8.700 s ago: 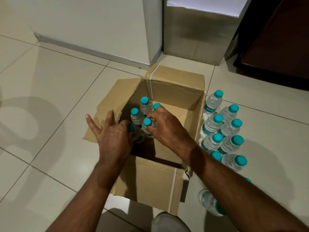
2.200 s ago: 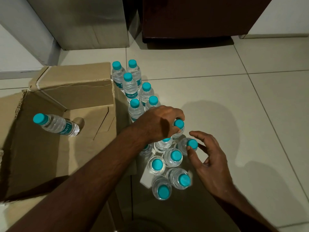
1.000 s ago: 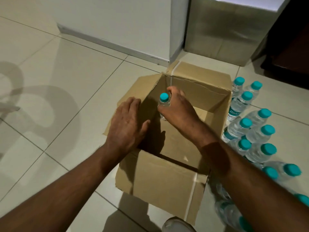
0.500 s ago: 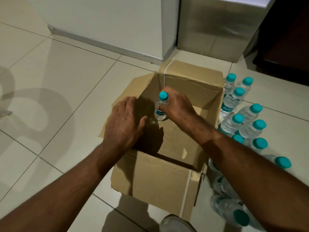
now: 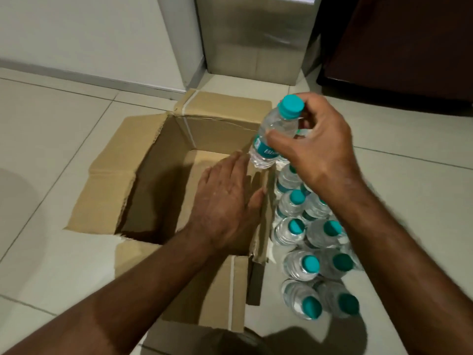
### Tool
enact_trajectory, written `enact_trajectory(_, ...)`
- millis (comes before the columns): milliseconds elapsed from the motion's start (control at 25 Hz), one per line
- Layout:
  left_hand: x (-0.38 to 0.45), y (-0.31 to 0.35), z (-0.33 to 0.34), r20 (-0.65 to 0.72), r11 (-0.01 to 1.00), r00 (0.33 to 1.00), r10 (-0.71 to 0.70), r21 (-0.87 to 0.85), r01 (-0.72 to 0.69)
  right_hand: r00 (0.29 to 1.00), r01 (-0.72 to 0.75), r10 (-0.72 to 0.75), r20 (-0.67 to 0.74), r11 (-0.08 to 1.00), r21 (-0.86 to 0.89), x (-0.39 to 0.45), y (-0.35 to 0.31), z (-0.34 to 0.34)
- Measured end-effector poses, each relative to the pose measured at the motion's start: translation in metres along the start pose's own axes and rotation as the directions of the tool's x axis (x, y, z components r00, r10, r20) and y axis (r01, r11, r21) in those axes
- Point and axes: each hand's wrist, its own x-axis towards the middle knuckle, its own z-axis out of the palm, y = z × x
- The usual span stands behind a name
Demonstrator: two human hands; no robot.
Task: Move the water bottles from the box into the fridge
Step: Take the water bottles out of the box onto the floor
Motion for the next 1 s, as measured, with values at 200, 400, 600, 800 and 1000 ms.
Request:
enact_trajectory(200,0.011,0.031,0.021,0.107,0.996,0.991,0.084,-0.025,-0.082,0.967,-0.004,0.002,-0.256,1.000,-0.009,-0.015,0.017,-0.071)
enact_trajectory(400,0.022,0.037,0.026,0.151,0.995,0.983,0.103,-0.035,-0.098,0.953,-0.080,0.033,-0.303,0.986,-0.144,-0.029,0.052,-0.108)
enact_trajectory(600,0.022,0.033,0.032,0.160,0.992,0.979,0.127,-0.014,-0.127,0.962,-0.216,0.174,-0.210,0.956,-0.199,-0.039,0.105,-0.103)
enact_trajectory(800,0.020,0.029,0.036,0.156,0.994,0.981,0.111,-0.035,-0.107,0.953,-0.304,0.292,-0.084,0.924,-0.232,-0.041,0.135,-0.087)
enact_trajectory(1000,0.019,0.028,0.036,0.170,0.995,0.981,0.094,-0.042,-0.088,0.932,-0.358,0.361,-0.037,0.900,-0.250,-0.035,0.145,-0.079)
